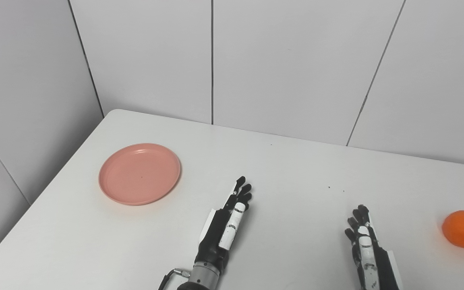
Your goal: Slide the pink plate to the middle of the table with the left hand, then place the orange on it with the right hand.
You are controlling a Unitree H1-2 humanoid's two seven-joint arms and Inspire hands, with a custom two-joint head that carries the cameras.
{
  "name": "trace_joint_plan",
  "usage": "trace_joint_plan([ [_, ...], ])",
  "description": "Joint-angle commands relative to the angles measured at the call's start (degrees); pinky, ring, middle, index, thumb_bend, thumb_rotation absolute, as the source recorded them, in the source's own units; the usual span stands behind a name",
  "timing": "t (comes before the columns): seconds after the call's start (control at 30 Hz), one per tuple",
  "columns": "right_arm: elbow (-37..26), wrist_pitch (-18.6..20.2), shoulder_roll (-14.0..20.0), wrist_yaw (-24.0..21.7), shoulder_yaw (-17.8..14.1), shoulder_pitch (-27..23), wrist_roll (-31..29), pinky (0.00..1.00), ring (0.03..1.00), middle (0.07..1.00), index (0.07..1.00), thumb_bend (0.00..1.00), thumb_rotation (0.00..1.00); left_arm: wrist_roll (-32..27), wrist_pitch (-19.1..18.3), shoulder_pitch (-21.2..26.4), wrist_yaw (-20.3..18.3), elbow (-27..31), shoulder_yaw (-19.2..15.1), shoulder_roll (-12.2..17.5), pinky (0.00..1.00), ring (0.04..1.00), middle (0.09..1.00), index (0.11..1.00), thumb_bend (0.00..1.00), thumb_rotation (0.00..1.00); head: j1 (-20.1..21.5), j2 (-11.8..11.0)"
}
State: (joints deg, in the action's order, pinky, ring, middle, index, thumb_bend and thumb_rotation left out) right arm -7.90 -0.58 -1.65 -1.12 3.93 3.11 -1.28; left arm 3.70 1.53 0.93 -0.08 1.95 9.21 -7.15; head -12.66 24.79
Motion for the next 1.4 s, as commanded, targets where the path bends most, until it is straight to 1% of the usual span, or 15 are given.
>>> trace_joint_plan([
  [0.0, -0.6, -2.0, 0.1, -0.3, -0.1, -0.3, 0.0, 1.0, 0.984, 0.989, 0.995, 0.19, 1.0, 0.2, 1.3, -0.3, -0.2, -1.9, 0.8, -0.7, 0.95, 0.946, 0.962, 0.962, 0.42, 1.0, 0.0, 0.0],
  [0.17, -0.9, -1.7, 0.0, -0.2, 0.0, -0.2, 0.4, 1.0, 0.979, 0.988, 0.992, 0.19, 1.0, 0.0, 1.7, -0.3, -0.3, -1.7, 0.7, -0.6, 0.95, 0.945, 0.963, 0.962, 0.41, 1.0, -0.1, 0.0],
  [0.4, -0.8, -2.1, -0.2, -0.1, 0.2, -0.2, 0.7, 1.0, 0.978, 0.986, 0.991, 0.18, 1.0, -0.1, 0.9, -0.2, -0.7, 0.4, 0.6, -0.1, 0.95, 0.951, 0.967, 0.966, 0.41, 1.0, -0.1, 0.3],
  [0.47, -1.1, -1.6, -0.3, -0.1, 0.2, -0.2, 0.5, 1.0, 0.981, 0.988, 0.992, 0.18, 1.0, -0.1, 0.8, 0.0, -0.9, 0.9, 0.6, 0.2, 0.96, 0.954, 0.969, 0.968, 0.41, 1.0, -0.2, 0.2],
  [0.6, -1.1, -1.6, -0.2, -0.3, 0.1, -0.1, 0.2, 1.0, 0.984, 0.992, 0.995, 0.19, 1.0, 1.0, -1.3, 0.6, -1.5, 3.4, 0.8, 1.0, 0.97, 0.959, 0.97, 0.967, 0.41, 1.0, -0.4, 0.2],
  [0.83, -1.1, -1.2, -0.3, -0.2, 0.1, -0.3, 0.2, 1.0, 0.985, 0.992, 0.996, 0.18, 1.0, 1.2, -2.7, 1.7, -2.3, 7.1, 0.9, 2.6, 0.96, 0.959, 0.969, 0.958, 0.41, 1.0, -1.0, 0.1],
  [0.97, -1.2, -1.2, -0.4, -0.1, 0.1, -0.2, 0.4, 1.0, 0.984, 0.992, 0.995, 0.18, 1.0, 0.3, -3.3, 2.3, -3.0, 9.2, 0.5, 3.4, 0.97, 0.959, 0.969, 0.955, 0.4, 1.0, -1.0, 0.0],
  [1.17, -1.3, -1.2, -0.5, 0.0, 0.2, -0.2, 0.6, 1.0, 0.986, 0.993, 0.997, 0.17, 1.0, 0.3, -4.1, 3.6, -3.1, 12.3, -0.8, 4.8, 0.94, 0.943, 0.964, 0.948, 0.47, 0.99, -1.3, -0.2],
  [1.3, -1.5, -0.6, -0.5, -0.2, 0.1, 0.0, -0.1, 1.0, 0.992, 0.997, 0.999, 0.18, 1.0, 0.1, -5.8, 4.4, -3.3, 14.6, -1.8, 5.5, 0.95, 0.946, 0.966, 0.953, 0.45, 1.0, -2.3, -0.4],
  [1.37, -1.4, -0.9, -0.2, -0.4, 0.1, 0.0, 0.0, 1.0, 0.993, 0.998, 1.0, 0.18, 1.0, -0.4, -6.2, 5.2, -3.4, 15.5, -2.5, 6.0, 0.95, 0.946, 0.966, 0.953, 0.44, 1.0, -2.7, -0.5],
])
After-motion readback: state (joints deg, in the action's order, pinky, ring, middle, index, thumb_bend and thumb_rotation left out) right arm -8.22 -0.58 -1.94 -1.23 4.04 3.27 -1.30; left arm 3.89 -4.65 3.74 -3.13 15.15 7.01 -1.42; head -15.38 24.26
